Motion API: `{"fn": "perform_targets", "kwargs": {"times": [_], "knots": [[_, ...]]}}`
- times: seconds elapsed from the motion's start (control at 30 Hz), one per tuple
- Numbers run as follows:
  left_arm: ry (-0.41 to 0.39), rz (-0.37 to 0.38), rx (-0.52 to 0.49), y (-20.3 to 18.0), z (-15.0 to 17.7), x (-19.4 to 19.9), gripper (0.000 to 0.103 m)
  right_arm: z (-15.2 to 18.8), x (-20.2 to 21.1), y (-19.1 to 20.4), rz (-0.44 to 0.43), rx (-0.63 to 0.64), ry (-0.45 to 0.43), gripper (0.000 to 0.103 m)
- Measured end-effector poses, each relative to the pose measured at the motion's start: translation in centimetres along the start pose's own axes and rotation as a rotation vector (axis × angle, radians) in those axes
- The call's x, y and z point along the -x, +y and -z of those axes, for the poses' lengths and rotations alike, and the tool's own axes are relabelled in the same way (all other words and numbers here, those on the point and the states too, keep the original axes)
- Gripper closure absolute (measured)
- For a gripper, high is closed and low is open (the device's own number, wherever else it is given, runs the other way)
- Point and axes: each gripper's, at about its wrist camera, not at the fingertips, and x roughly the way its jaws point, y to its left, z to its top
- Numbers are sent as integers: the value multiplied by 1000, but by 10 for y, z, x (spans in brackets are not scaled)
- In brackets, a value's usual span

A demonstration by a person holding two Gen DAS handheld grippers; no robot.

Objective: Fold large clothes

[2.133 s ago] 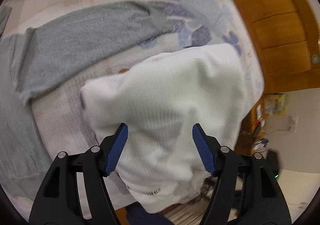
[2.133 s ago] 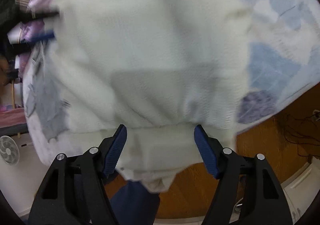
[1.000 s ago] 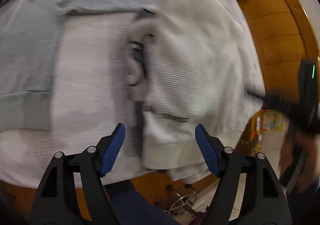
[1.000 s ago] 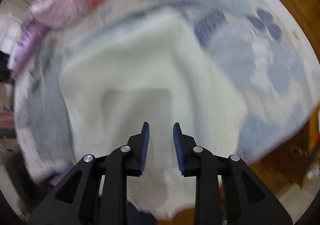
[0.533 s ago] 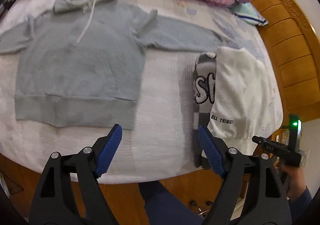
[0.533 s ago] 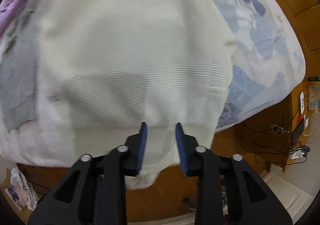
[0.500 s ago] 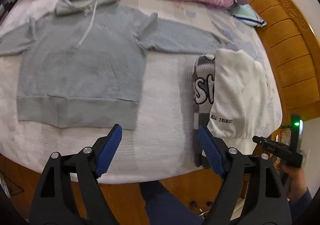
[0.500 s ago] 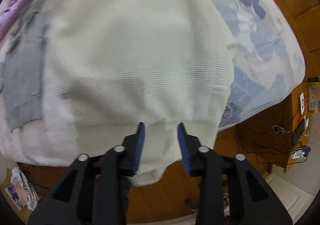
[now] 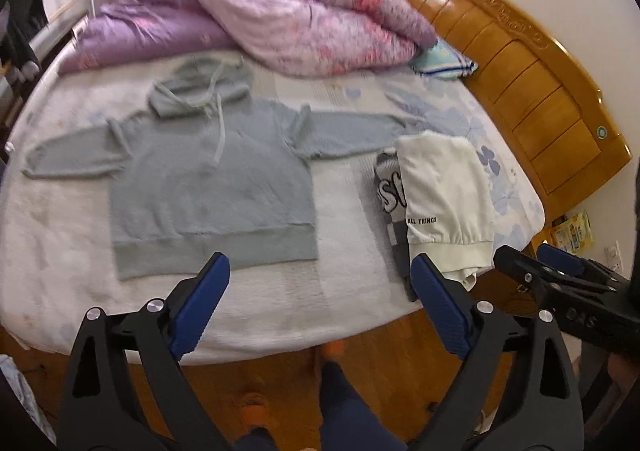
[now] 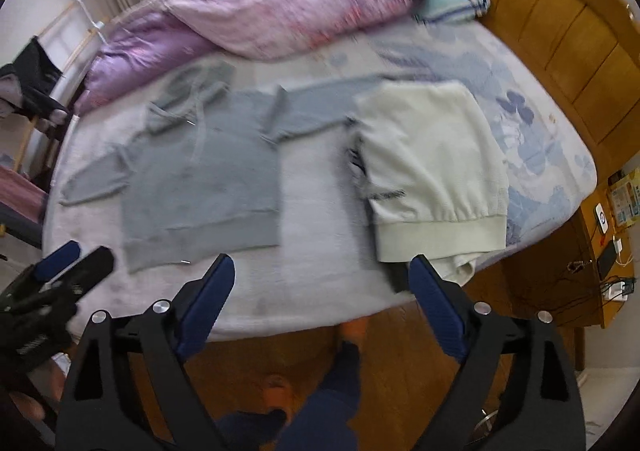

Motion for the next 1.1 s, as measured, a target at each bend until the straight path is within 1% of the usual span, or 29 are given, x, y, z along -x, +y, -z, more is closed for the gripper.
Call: {"fn": "perform_targets", "kwargs": {"times": [0.07,0.1,0.17,0.23,0.3,0.37,0.57,0.67,0.77,0.9,1.0,1.1], "knots": [[-21,-17,-2,5,2,27,10,7,27,16,0,11,-28,17],[-43,-21,-1,7,4,46,9,11,42,23,-2,13,-43,17],[-69,-52,3,8,7,74,7,16,66,30,-8,13,-71,11],[-95,-60,11,8,11,100,7,20,87,33,-10,17,-102,8],[-119,-72,16,7,15,120,6,26,110,35,-12,34,-139,8],[-151,-90,18,0,23,144,6,31,127,33,-9,45,-155,8],[-200,-107,33,-22,48,188,6,54,170,21,-38,86,-208,8],[-225,-143,56,-37,66,207,5,68,187,15,-59,106,-226,8],[-233,-175,75,-46,82,224,5,81,203,10,-75,121,-234,8],[-248,-186,116,-54,102,249,5,96,222,9,-106,143,-247,8],[-273,-212,105,-60,113,268,5,108,238,14,-125,154,-268,8],[-294,-219,84,-64,120,288,5,117,254,22,-124,174,-298,8]]}}
